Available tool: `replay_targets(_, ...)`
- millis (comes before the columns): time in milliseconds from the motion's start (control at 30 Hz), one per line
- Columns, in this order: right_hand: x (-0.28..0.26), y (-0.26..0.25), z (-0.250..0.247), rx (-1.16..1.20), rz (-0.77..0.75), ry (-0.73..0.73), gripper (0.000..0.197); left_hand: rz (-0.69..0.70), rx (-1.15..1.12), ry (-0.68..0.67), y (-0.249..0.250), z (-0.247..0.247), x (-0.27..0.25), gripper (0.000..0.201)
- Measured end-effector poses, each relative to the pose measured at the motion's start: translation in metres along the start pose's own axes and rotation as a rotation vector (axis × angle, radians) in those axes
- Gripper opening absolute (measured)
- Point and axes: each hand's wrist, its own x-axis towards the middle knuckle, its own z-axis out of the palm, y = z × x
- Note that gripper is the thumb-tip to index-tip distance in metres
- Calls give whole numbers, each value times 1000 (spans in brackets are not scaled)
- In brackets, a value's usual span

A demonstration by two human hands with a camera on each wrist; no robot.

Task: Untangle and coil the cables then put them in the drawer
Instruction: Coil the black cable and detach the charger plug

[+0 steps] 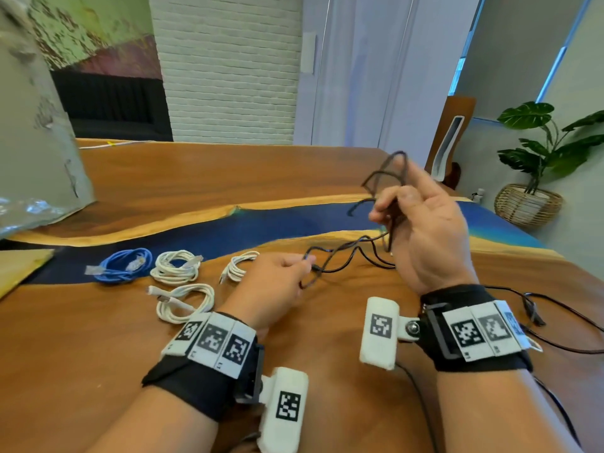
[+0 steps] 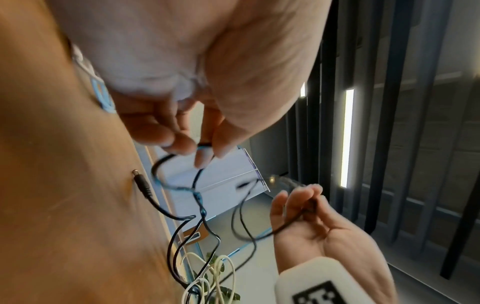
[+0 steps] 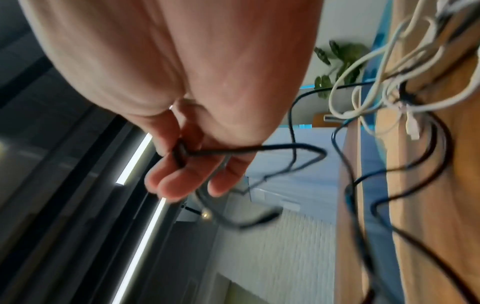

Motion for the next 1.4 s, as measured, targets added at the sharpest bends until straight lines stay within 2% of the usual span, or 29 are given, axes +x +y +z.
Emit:
replay_targets(33,-3,0,6,36,39,-92,40,1,56,-3,1,0,1,19)
replay_targets(100,-9,2,13,38,114,-242,33,29,30,91,7,-3,0,36)
replay_targets(167,-13,7,17,-92,149,-340,31,12,-292,164,19,-10,-3,47)
replay_targets(233,-15,14,20,-306,166,-435,31,-22,-624,24,25,-21,-6,65)
replay_targets(267,-16,16,21,-383,183,-477,32,-30,-704,-56,27,-25,-7,69)
replay_targets(333,-18,20,25,-448,214,-517,29,-16,-651,-128,27,-27,-10,67)
replay_targets(400,-20,21,28,-440,222,-482,24,18,-507,-121,26,-23,-10,52)
replay_targets(467,-19,20,28,-390,240,-381,16,29,-495,-51,26,-20,-8,22)
replay_targets(500,-17,18,26,-368,248,-309,14,21,-526,11,27,-21,-6,22)
replay_targets(567,-11,19,16,-354,244,-162,14,10,-643,105,29,-28,-3,36)
replay_targets(667,-3,22,-2,-523,221,-23,16,59,-816,109,32,-42,-3,48)
replay_targets(700,-2,24,-7,-620,225,-31,20,84,-861,109,34,-46,-5,50)
replay_targets(767,-2,24,-12,-763,283,-140,23,143,-930,140,40,-52,-9,52)
replay_targets(867,-4,23,-15,-902,405,-291,18,226,-997,229,45,-61,-11,49)
replay_targets(933,-5,22,-17,-1063,443,-301,18,238,-1007,291,45,-66,-10,48)
replay_targets(1000,-4,19,-19,-1143,450,-207,13,227,-956,312,42,-70,-6,46)
replay_targets(1100,-1,18,-24,-1021,332,117,16,160,-754,242,37,-68,-1,37)
replay_targets(1167,1,16,-24,-796,179,306,16,135,-546,171,32,-57,-1,23)
replay_targets(1200,2,14,-22,-638,116,342,15,142,-425,145,30,-50,-2,13)
replay_targets(1233,3,10,-20,-481,65,339,17,143,-332,118,30,-42,-4,4)
replay_targets(1300,3,5,-15,-286,-15,251,22,135,-237,45,28,-28,-7,27)
replay_targets(1400,1,0,-6,-139,-59,70,21,130,-234,-82,25,-12,-10,50)
